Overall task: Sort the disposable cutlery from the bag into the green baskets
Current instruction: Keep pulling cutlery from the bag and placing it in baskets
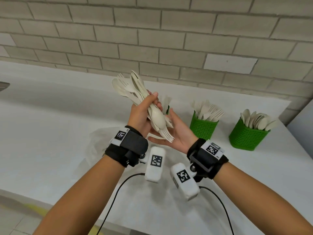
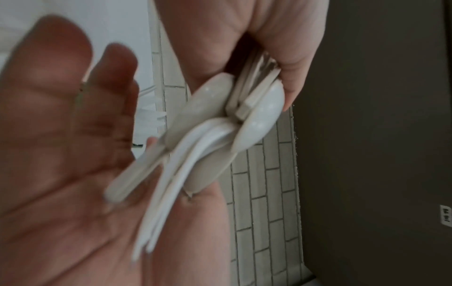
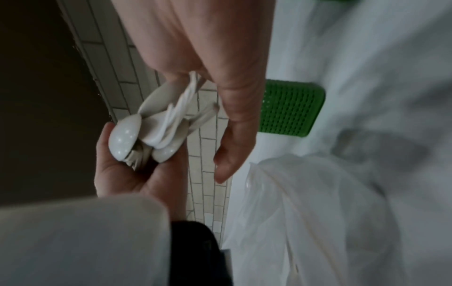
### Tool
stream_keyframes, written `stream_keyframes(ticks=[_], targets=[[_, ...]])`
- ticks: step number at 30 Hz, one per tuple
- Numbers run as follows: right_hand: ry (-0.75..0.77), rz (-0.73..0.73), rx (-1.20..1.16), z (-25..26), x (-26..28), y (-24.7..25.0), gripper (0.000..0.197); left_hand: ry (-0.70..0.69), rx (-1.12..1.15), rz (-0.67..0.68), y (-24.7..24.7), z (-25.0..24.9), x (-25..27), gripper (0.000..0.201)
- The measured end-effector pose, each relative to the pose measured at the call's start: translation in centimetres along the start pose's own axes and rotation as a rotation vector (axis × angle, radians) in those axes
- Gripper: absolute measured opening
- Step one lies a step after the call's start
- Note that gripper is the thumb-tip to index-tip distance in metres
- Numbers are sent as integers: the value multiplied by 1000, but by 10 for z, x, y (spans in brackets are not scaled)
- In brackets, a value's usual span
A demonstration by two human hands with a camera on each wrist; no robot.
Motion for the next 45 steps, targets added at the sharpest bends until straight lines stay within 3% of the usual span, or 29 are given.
stream_keyframes(ticks=[3,8,14,21,25,29,33,41,45], targets=[[-17,12,89,7,19,14,52,19,69,-56,-9,8,-2,21],[147,-15,114,15,38,31,11,23,192,-118,-20,20,-3,20],[263,-107,-48,20,39,39,4,-31,268,-250,-23,29,-5,20],[400,-240,82,20,39,39,11,-42,308,-315,-5,27,-9,20],[474,-333,-3,18,32,42,6,-55,312,-383,14,13,-19,18],[456,-262,-141,2,14,21,5,25,323,-403,24,16,-26,16],[540,-255,-245,7,4,11,11,88,381,-365,45,12,-37,21],[637,-288,-318,8,-13,-14,22,184,259,-282,65,17,-34,25],[651,-136,-436,16,-13,-28,28,228,156,-244,69,23,-29,28]])
Point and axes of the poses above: each hand's wrist, its own x-axis away from the middle knuckle, its own y-axis out of the back of the hand, z = x × y, the point moved 1 cm from there along -x, towards the middle knuckle, and after that the axes turned 11 degrees about -x, right-handed, at the moved point
